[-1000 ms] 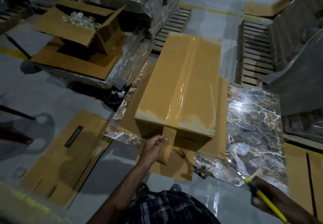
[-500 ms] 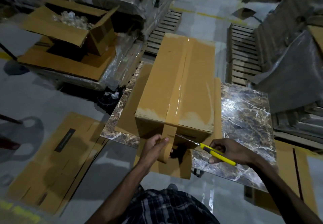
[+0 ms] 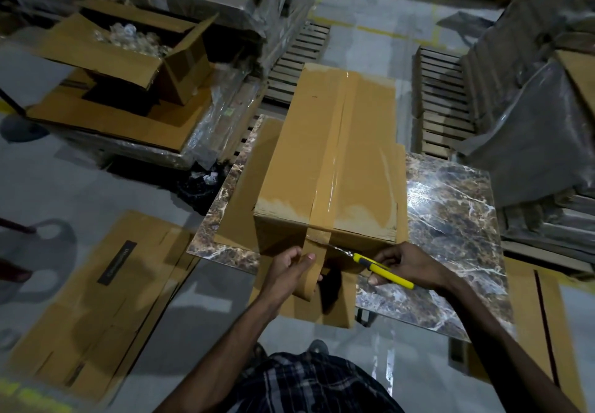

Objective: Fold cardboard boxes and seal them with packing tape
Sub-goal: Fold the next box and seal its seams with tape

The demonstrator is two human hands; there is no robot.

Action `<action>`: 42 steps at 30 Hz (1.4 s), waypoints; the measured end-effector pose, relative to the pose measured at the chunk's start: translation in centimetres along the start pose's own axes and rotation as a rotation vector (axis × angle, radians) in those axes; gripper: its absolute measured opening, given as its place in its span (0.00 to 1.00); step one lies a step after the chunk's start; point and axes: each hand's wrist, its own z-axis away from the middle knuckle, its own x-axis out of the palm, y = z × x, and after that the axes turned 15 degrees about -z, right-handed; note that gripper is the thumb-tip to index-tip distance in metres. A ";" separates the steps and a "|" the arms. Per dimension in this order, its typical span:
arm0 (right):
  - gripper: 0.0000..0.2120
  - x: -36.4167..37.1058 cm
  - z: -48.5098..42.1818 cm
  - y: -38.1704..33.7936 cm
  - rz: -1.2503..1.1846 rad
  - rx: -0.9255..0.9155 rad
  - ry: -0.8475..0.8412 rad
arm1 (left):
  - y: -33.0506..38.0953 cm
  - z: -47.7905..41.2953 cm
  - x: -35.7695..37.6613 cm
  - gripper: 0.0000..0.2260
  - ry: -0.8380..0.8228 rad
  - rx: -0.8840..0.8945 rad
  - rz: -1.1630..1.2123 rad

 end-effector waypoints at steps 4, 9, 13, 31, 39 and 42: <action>0.20 0.9 -0.2 -0.7 -0.006 -0.040 0.011 | 0.1 0.0 0.0 0.11 0.006 0.009 0.000; 0.20 1.0 -0.2 -0.8 -0.020 -0.050 0.017 | -0.2 -0.3 -0.3 0.09 0.006 0.010 -0.002; 0.21 0.9 -0.2 -0.8 0.019 -0.062 0.023 | -0.3 -0.5 -0.5 0.05 -0.008 0.020 0.006; 0.19 1.1 -0.4 -0.3 -0.012 -0.085 0.065 | 0.3 -0.2 -1.2 0.12 -0.016 -0.002 -0.003; 0.20 1.1 -0.2 -0.4 0.137 -0.076 0.097 | -0.5 0.6 -1.0 0.14 0.106 -0.026 -0.087; 0.18 1.2 -0.2 -0.3 0.156 -0.070 0.118 | -1.4 1.3 -0.9 0.13 0.118 -0.044 -0.124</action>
